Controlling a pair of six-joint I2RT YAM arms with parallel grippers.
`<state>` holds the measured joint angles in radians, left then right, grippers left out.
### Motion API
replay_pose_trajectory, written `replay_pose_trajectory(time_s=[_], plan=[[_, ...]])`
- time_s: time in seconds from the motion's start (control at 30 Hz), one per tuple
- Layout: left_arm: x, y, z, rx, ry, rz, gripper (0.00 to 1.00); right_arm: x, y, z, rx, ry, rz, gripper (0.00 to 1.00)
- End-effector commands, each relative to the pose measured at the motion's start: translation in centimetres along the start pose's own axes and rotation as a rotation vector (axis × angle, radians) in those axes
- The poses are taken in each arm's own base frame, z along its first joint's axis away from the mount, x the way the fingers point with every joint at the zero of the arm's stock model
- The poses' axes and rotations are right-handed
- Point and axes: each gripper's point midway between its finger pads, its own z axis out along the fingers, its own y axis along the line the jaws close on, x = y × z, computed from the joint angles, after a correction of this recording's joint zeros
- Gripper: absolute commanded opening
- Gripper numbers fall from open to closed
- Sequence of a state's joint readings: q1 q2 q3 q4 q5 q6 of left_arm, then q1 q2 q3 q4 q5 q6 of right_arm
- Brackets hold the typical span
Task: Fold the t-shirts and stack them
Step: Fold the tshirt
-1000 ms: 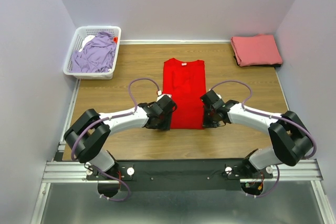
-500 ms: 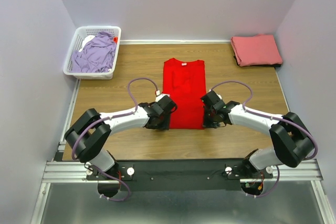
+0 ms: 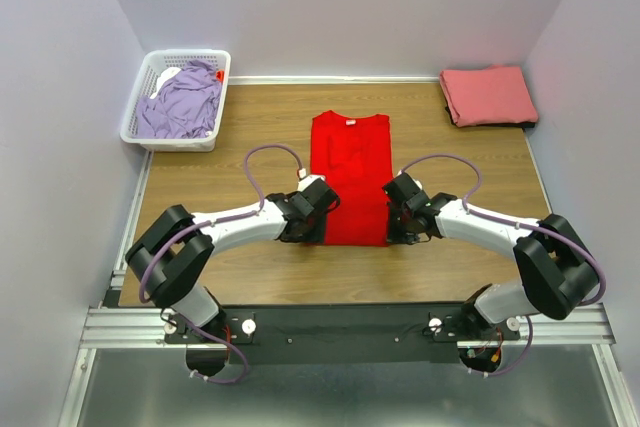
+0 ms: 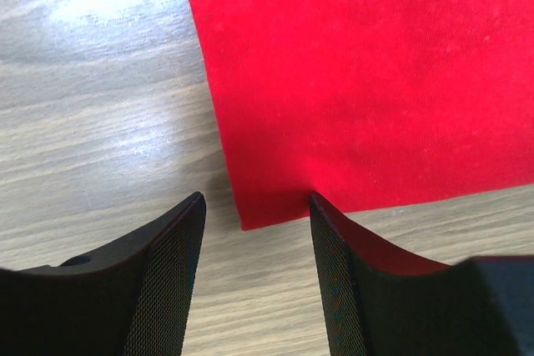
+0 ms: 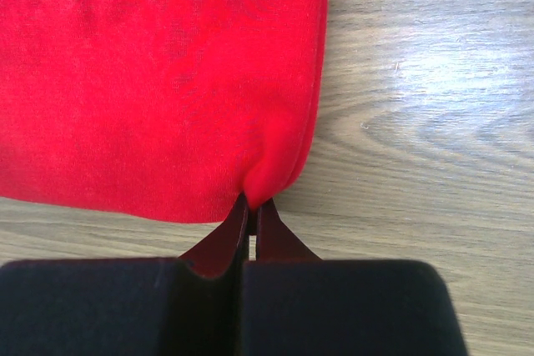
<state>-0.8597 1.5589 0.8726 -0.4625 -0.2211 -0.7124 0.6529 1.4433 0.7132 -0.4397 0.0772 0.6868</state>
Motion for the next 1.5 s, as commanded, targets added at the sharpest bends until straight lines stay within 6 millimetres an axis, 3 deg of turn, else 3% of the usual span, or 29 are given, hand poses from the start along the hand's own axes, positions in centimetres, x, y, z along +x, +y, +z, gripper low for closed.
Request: replay_pose_trajectory(time_s=[0.0,0.4,0.67,0.7,0.77,0.8,1.0,1.03,1.2,1.3,1.33,1.4,1.43,1.47], plan=[[-0.4,0.0,0.7,-0.025,-0.020,-0.008,0.61,5.0,-3.5,1.3,0.114,0.163,-0.045,0.02],[1.9,0.5,2.2,-0.040,0.037,0.012,0.59,5.4,-3.6,1.5,0.117,0.179,-0.046,0.02],[3.6,1.0,2.7,-0.056,0.083,0.035,0.15,5.6,-3.7,1.6,0.120,0.184,-0.045,0.02],[3.7,1.0,2.6,-0.056,0.086,0.037,0.15,5.6,-3.7,1.6,0.117,0.186,-0.045,0.02],[4.2,1.4,2.5,-0.067,0.101,0.043,0.00,5.8,-3.8,1.5,0.116,0.190,-0.046,0.01],[4.3,1.4,2.4,-0.067,0.107,0.048,0.00,5.9,-3.7,1.4,0.108,0.192,-0.047,0.01],[6.7,2.2,-0.8,-0.068,0.180,0.081,0.00,8.8,-3.1,-1.3,0.023,0.303,-0.044,0.01],[7.4,1.7,-2.0,-0.037,0.183,0.082,0.00,10.0,-3.2,-2.4,0.027,0.353,-0.030,0.01],[10.6,0.8,-6.9,0.036,0.260,0.079,0.00,11.8,-1.8,-7.1,-0.048,0.418,-0.021,0.01],[10.4,0.2,-9.6,0.105,0.263,0.051,0.00,10.4,-0.7,-10.0,-0.083,0.399,-0.035,0.01],[9.2,-0.4,-11.0,0.146,0.224,0.040,0.00,7.8,0.4,-11.4,-0.091,0.320,-0.057,0.01],[8.0,0.1,-12.1,0.139,0.198,0.030,0.00,6.7,-0.2,-12.9,-0.029,0.321,-0.114,0.01],[6.3,0.2,-12.7,0.154,0.158,0.031,0.00,4.7,-0.6,-14.0,0.021,0.267,-0.159,0.01],[5.5,0.4,-12.7,0.150,0.145,0.032,0.00,3.8,-0.7,-13.9,0.065,0.264,-0.180,0.01]])
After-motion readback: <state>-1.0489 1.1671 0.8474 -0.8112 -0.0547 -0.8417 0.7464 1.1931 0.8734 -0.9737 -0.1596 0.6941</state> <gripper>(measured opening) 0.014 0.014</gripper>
